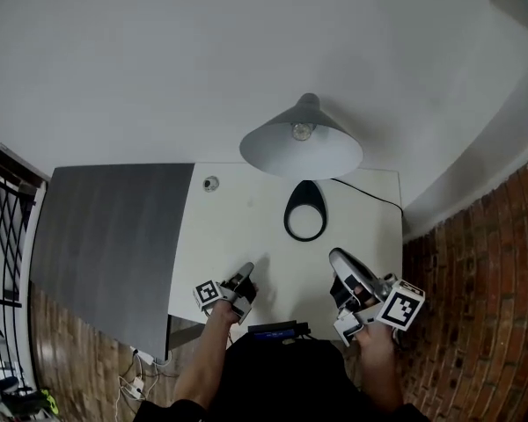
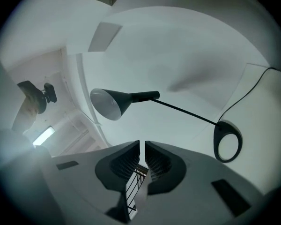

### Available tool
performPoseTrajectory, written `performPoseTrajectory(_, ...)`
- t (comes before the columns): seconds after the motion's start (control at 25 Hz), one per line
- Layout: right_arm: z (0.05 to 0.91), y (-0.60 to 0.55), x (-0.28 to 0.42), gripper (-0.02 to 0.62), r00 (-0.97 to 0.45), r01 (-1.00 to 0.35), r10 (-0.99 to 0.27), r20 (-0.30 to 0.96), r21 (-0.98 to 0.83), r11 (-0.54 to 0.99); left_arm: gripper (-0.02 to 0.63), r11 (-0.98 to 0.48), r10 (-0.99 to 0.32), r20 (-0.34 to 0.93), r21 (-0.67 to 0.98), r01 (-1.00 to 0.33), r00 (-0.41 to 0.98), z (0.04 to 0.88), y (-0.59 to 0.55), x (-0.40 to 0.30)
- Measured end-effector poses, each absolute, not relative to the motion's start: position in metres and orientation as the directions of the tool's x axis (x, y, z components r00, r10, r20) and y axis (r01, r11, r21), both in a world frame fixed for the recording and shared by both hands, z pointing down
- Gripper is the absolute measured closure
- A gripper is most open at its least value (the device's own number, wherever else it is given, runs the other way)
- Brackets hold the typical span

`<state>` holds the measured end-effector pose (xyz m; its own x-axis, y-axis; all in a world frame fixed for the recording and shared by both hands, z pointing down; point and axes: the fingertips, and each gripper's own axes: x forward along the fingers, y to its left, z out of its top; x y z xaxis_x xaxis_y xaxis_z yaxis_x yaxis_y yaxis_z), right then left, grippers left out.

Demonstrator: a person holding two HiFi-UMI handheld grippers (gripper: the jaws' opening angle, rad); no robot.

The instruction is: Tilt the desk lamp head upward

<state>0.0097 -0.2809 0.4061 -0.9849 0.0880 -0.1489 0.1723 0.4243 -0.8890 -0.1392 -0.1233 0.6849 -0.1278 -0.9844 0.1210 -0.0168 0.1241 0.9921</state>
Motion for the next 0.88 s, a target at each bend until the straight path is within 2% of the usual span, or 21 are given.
performPoseTrajectory(0.2,0.412,-0.257,0.036,0.554,-0.992,0.128,0.048,-0.119,-0.873,0.471,0.594,0.035,-0.996,0.025,0.992,-0.119,-0.082,0.634,-0.093,-0.137)
performPoseTrajectory(0.4,0.407,-0.209,0.058,0.554,-0.996,0.072,-0.001,-0.084,-0.854,0.515,0.594,-0.106,-0.994,-0.100,0.971,-0.215,0.040,0.576,-0.066,-0.109)
performPoseTrajectory(0.64,0.397,-0.113,0.087,0.554,-0.997,0.029,-0.051,-0.064,-0.854,0.519,0.594,-0.244,-0.964,-0.211,0.941,-0.233,0.159,0.534,-0.009,-0.072)
performPoseTrajectory(0.88,0.405,-0.081,0.130,0.554,-0.991,-0.040,-0.127,-0.028,-0.865,0.501,0.594,-0.317,-0.937,-0.280,0.932,-0.174,0.207,0.514,0.006,-0.031)
